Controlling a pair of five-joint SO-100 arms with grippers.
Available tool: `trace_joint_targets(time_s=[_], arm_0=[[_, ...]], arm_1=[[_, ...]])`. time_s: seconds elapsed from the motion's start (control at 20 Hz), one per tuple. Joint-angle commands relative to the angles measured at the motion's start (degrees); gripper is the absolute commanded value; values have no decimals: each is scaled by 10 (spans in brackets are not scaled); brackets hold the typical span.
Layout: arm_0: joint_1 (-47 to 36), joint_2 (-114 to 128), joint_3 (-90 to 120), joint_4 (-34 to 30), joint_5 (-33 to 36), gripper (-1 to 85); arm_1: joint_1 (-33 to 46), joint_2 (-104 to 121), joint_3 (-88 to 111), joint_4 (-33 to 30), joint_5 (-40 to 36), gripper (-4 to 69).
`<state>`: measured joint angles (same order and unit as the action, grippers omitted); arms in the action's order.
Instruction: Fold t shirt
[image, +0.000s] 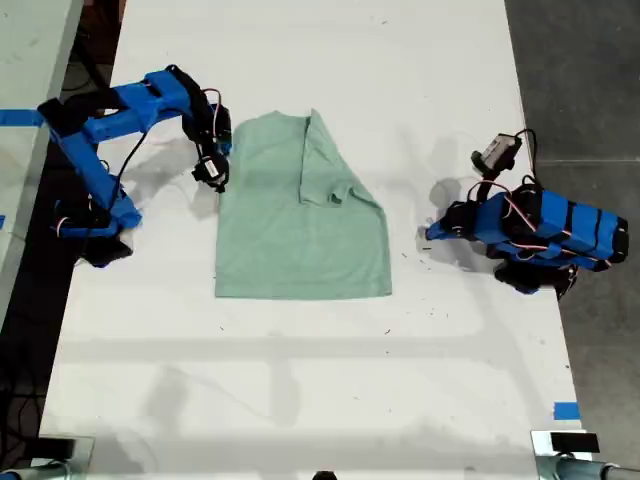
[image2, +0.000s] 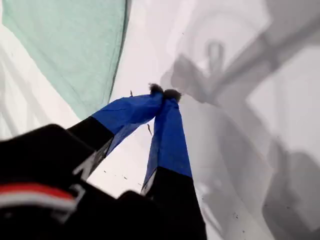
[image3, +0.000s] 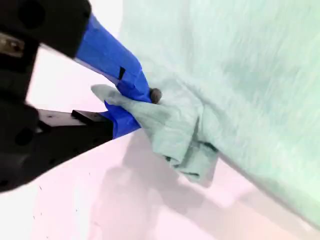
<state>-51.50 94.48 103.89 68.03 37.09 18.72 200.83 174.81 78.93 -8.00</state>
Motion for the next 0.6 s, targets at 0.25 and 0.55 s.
trace_joint_targets(time_s=[0.25, 0.55], arm_0=[[239, -90, -329, 77, -137, -2], [236, -199, -446, 134, -127, -1]], arm_1=[[-3, 4, 23, -5, 4, -3], [-3, 4, 23, -5, 3, -3]])
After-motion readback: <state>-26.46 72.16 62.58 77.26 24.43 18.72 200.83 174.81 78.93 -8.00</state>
